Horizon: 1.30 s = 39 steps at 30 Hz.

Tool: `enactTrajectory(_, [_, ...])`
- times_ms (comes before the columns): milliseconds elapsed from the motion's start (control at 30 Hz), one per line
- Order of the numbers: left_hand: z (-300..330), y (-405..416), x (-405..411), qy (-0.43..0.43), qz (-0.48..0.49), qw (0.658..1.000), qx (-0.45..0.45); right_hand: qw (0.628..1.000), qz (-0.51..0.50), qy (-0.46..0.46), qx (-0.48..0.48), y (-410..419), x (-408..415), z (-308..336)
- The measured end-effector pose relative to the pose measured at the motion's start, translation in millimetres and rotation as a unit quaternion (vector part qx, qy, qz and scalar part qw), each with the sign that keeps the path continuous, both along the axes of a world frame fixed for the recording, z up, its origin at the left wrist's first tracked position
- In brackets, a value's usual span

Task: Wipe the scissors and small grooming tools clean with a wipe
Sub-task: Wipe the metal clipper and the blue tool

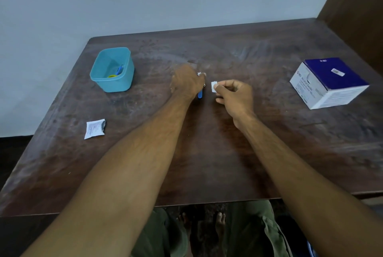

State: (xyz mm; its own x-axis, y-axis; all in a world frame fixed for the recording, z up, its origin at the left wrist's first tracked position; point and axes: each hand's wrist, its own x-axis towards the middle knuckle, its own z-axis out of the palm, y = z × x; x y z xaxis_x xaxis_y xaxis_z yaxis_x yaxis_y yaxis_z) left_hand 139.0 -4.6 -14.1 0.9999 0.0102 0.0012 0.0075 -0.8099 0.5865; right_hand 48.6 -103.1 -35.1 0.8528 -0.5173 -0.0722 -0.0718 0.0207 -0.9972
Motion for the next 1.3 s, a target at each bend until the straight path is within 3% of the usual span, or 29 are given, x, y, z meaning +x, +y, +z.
enactTrajectory(233, [0.5,-7.6,3.1,-0.024,0.024,0.999,0.022,1.0,-0.004,-0.01,0.008,-2.4,1.1,-4.6])
enactTrajectory(433, [-5.8,4.8,9.6,-0.003,0.016,0.994,-0.106,1.0,-0.014,-0.013,0.018,-3.1,0.9,-6.1])
enactTrajectory(500, [-8.1,13.9,7.3,0.031,0.023,0.97,-0.242,1.0,-0.016,-0.012,0.018,-2.6,-0.2,-5.7])
enactTrajectory(633, [-7.4,41.8,-17.9,0.089,0.01,0.878,-0.47,0.999,-0.005,-0.03,0.023,-1.0,-6.8,-0.7])
enactTrajectory(867, [-13.5,77.0,-85.1,0.179,-0.003,0.733,-0.656,0.987,0.083,-0.116,-0.08,24.0,-36.8,12.2])
enactTrajectory(1133, [-14.0,85.0,-112.7,0.217,-0.043,0.687,-0.692,0.922,0.175,-0.141,-0.314,50.5,-61.5,24.8])
enactTrajectory(1300, [-16.1,87.2,-118.3,0.214,-0.065,0.679,-0.699,0.915,0.155,-0.135,-0.346,58.1,-66.9,29.5])
